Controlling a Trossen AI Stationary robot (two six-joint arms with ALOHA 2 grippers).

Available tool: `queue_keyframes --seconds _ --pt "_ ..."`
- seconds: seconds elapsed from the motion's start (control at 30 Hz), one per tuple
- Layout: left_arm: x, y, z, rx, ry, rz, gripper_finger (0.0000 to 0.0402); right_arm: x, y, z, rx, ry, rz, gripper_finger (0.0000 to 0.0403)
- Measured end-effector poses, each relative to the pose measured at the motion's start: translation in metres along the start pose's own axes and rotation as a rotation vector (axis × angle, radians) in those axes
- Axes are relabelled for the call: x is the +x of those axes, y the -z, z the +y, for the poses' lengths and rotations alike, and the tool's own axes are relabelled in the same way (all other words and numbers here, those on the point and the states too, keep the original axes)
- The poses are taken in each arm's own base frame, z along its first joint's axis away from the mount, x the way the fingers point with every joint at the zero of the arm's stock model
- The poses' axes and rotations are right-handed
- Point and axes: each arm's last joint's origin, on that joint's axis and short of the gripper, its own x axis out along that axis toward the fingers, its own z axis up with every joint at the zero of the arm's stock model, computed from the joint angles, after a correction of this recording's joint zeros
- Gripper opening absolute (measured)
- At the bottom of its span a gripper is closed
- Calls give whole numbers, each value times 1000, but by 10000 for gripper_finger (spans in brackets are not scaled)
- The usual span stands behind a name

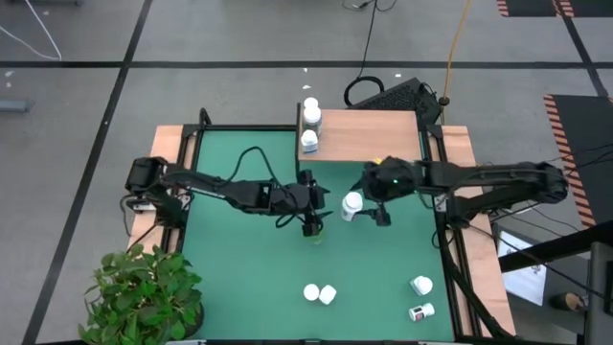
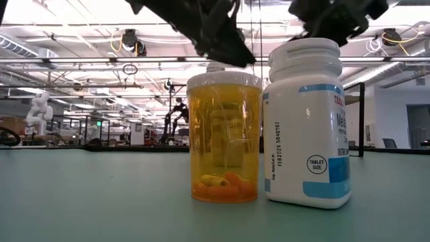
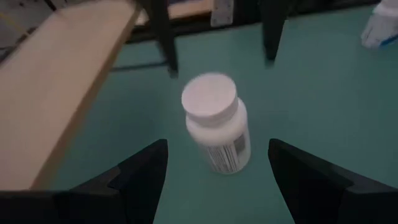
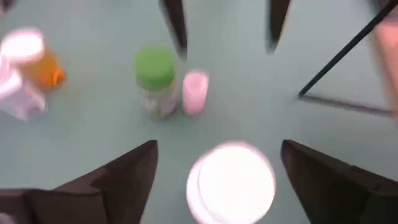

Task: Pick and place medicine bottles onto shelf by color
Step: Put the white and red pill bottle on the shelf

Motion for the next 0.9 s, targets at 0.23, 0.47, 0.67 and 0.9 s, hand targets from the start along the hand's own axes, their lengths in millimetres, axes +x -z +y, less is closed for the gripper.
queue_keyframes --seconds 0.23,0.47,0.67,0.9 --pt "-6 -1 -2 11 -6 17 280 21 11 -11 -40 -25 98 385" --pt "-6 0 -1 10 -9 21 280 36 17 -16 -26 -41 150 372" --pt "-6 1 -1 8 -31 32 280 38 19 -16 -18 -43 161 309" --pt "-22 3 13 -68 -282 122 280 38 18 -16 48 -30 161 227"
